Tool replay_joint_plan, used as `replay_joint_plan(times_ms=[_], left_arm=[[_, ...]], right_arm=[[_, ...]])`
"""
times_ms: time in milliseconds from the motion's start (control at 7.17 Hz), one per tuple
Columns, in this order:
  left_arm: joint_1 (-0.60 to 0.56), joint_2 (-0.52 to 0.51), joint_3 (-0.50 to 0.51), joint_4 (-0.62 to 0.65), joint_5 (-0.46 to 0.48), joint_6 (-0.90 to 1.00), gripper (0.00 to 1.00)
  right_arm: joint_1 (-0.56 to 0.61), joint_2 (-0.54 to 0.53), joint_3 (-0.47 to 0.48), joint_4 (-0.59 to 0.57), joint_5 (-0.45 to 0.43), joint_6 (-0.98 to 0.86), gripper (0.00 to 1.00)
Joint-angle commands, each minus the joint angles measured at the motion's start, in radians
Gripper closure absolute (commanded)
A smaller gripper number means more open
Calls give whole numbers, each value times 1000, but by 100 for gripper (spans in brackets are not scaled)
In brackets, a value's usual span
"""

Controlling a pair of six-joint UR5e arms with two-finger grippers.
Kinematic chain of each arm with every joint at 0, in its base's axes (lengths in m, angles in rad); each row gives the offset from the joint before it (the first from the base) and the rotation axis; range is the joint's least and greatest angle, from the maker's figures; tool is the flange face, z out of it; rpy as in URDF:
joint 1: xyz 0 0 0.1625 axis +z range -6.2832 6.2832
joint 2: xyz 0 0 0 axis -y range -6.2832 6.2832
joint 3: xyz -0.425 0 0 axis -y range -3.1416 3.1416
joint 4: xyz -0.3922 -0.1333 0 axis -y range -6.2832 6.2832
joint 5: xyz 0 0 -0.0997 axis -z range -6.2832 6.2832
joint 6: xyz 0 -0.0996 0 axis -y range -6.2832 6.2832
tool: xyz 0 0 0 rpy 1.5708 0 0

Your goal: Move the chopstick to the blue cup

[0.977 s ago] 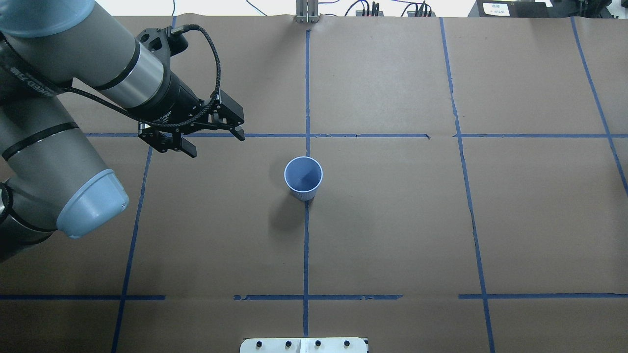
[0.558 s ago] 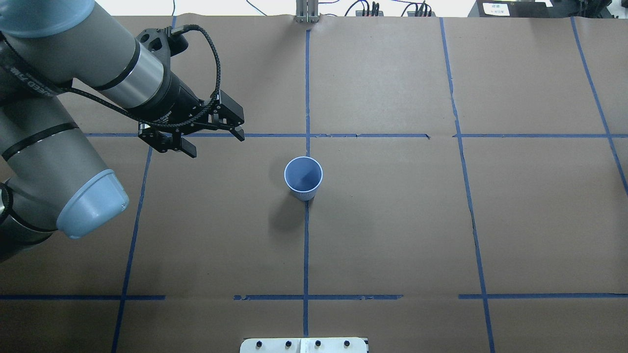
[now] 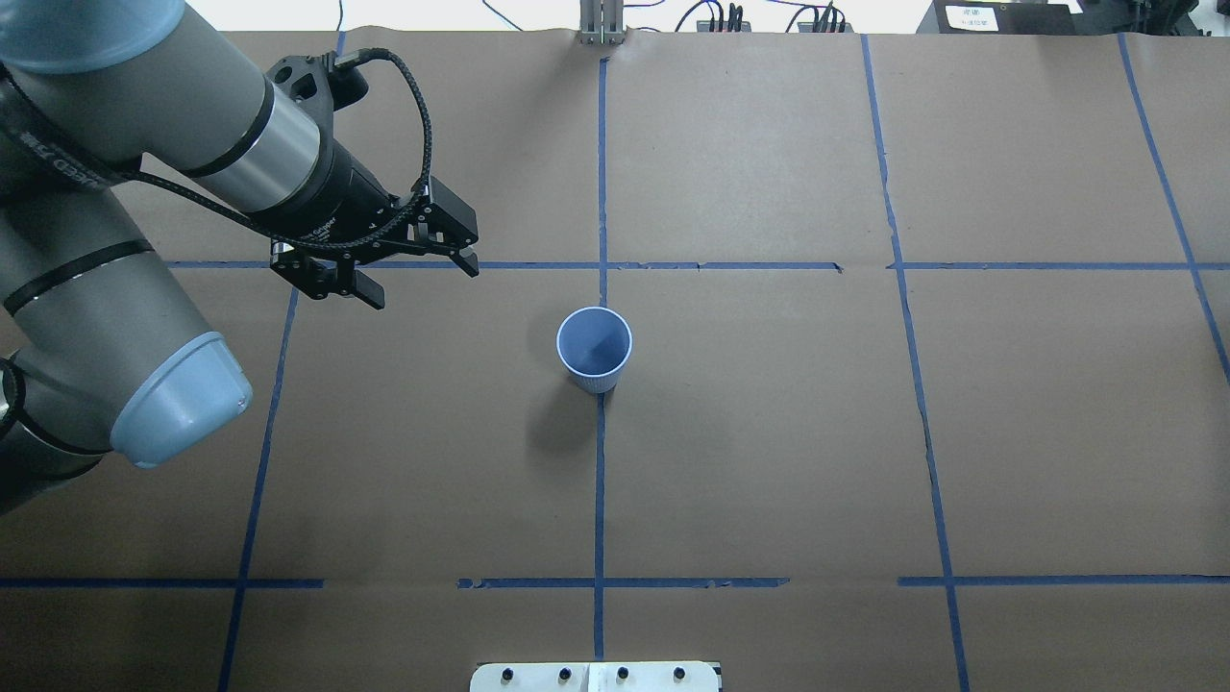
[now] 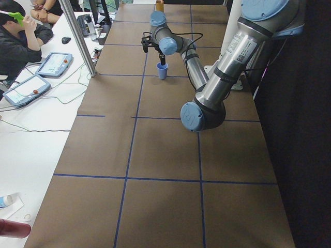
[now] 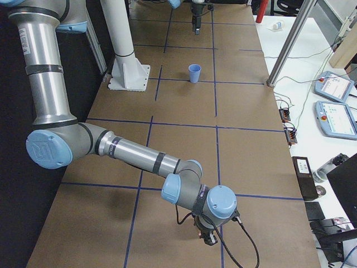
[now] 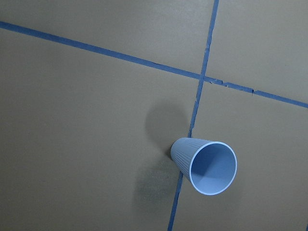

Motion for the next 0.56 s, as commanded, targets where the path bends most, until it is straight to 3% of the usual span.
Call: replay_joint_plan(times_ms=[0,419], left_arm=[[2,-1,0,0,-1,0,0],[0,-1,-11,0,-1,-2,0]], right_arm=[[0,-3,1,3,1,1,100],[1,5,13,-4,9,2,100]])
